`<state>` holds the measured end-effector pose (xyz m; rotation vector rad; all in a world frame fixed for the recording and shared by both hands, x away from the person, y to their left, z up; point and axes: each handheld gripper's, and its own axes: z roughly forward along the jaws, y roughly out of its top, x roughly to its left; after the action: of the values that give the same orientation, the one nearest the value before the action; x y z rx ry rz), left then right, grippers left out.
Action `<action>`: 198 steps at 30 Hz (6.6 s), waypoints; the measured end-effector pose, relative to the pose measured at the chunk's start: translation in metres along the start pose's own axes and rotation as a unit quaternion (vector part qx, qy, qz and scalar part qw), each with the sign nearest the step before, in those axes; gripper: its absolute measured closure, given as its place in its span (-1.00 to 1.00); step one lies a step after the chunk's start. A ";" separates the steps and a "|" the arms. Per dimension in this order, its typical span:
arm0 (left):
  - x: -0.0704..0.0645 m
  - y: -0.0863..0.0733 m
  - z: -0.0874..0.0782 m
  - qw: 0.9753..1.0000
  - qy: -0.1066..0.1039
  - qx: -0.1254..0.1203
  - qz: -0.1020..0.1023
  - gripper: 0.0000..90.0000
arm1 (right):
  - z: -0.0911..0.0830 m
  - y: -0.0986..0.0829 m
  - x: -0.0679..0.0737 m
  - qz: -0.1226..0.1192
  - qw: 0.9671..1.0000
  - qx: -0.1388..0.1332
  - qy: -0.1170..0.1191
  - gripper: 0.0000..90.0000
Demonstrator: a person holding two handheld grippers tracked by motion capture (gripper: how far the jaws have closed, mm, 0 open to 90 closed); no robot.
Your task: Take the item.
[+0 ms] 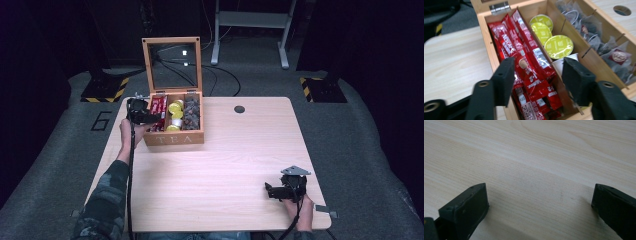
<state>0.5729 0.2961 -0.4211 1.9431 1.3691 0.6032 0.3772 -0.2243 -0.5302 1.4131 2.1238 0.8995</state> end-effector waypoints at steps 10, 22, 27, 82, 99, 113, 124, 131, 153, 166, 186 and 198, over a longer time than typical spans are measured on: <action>-0.001 -0.003 0.015 1.000 0.006 0.023 -0.001 0.37 | 0.000 0.000 0.000 0.000 1.000 0.000 0.000 -1.00; 0.000 -0.005 0.020 0.999 0.018 0.039 -0.008 0.56 | 0.000 0.000 0.000 0.000 1.000 -0.001 -0.001 -1.00; 0.000 -0.006 0.024 0.999 0.022 0.040 -0.011 0.63 | 0.000 0.000 0.000 0.000 1.000 0.000 -0.001 -1.00; 0.006 -0.003 -0.014 0.999 0.006 -0.023 -0.034 0.99 | 0.000 0.000 0.000 0.001 1.000 0.000 -0.001 -1.00; -0.007 -0.004 -0.032 0.999 -0.007 -0.045 0.004 0.99 | 0.000 0.000 0.000 0.001 1.000 0.000 -0.002 -1.00; -0.028 0.000 -0.048 0.997 -0.030 -0.065 0.034 0.99 | 0.000 0.000 0.000 0.002 1.000 0.000 -0.002 -1.00; -0.054 0.004 -0.060 0.993 -0.060 -0.074 0.073 0.99 | 0.000 0.000 0.000 0.002 1.000 0.000 -0.002 -1.00; -0.068 0.006 -0.066 0.990 -0.073 -0.083 0.087 0.99 | 0.000 0.000 0.000 0.002 1.000 0.000 -0.002 -1.00; -0.111 0.003 -0.064 0.982 -0.114 -0.083 0.123 0.99 | 0.000 0.000 0.000 0.002 1.000 -0.001 -0.002 -1.00; -0.134 -0.001 -0.057 0.978 -0.137 -0.081 0.138 0.99 | 0.000 0.000 0.000 0.002 1.000 0.000 -0.002 -1.00; -0.160 -0.013 -0.038 0.973 -0.161 -0.063 0.152 0.99 | 0.000 0.000 0.000 0.002 1.000 -0.001 -0.003 -1.00; -0.174 -0.019 -0.026 0.971 -0.174 -0.053 0.157 0.99 | 0.000 0.000 0.000 0.002 1.000 -0.001 -0.003 -1.00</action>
<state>0.4837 0.1433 -0.4160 2.0747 0.8050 0.4399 0.3771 -0.2242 -0.5302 1.4177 2.1174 0.8975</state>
